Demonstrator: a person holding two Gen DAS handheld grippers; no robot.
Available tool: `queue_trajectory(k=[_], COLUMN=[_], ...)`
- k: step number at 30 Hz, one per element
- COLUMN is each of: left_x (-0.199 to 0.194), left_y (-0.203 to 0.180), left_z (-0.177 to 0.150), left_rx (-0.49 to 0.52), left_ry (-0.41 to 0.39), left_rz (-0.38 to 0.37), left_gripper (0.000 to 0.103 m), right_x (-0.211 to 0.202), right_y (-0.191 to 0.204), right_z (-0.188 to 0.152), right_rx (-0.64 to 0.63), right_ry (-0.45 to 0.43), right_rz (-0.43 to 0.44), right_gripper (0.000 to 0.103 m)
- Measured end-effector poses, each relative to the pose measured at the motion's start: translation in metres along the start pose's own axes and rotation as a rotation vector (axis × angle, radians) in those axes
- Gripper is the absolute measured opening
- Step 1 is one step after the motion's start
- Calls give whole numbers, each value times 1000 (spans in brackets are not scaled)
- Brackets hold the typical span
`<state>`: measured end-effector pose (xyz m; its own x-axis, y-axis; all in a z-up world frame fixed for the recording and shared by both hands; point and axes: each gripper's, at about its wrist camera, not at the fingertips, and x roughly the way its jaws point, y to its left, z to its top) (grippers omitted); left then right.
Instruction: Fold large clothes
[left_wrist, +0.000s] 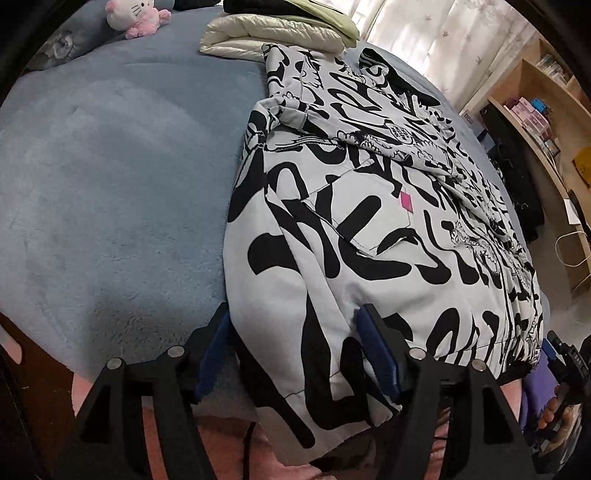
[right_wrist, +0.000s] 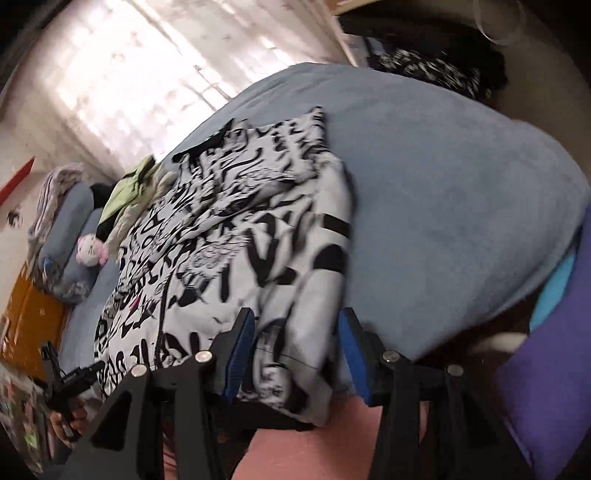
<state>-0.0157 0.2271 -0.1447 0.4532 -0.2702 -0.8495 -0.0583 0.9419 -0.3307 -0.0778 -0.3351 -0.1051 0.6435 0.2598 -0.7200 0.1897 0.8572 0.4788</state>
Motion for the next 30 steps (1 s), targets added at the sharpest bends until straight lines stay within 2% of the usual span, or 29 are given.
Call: queue_trajectory(k=[4, 8, 16, 20, 22, 24, 25, 26, 27, 29, 30], left_x=[3, 3, 8, 11, 13, 14, 14, 13, 13, 10, 8], left_y=[-5, -6, 1, -6, -11, -17, -19, -22, -25, -26, -25], left_z=[-3, -6, -7, -10, -11, -12, -12, -11, -10, -8, -6], left_rx=[23, 31, -1, 11, 7, 10, 12, 9, 3, -33, -66], left_ry=[-9, -13, -16, -19, -18, -10, -7, -1, 3, 1, 3], left_rz=[9, 6, -40, -9, 11, 20, 13, -3, -2, -10, -19], left_gripper=[73, 74, 78, 77, 76, 63, 46, 31, 27, 13, 12], right_x=[15, 36, 53, 54, 53, 53, 52, 51, 49, 44, 41], right_y=[-7, 0, -12, -10, -10, -9, -9, -8, -8, -6, -4], right_z=[-5, -13, -15, -16, -16, -17, -16, -16, -15, -12, -10], right_rx=[21, -21, 39, 23, 21, 13, 12, 15, 17, 22, 23], right_ry=[60, 124, 108, 99, 96, 95, 94, 92, 89, 80, 74], right_rz=[46, 84, 165, 170, 170, 162, 165, 169, 168, 179, 186], right_gripper=[48, 50, 58, 57, 54, 43, 39, 30, 23, 19, 16])
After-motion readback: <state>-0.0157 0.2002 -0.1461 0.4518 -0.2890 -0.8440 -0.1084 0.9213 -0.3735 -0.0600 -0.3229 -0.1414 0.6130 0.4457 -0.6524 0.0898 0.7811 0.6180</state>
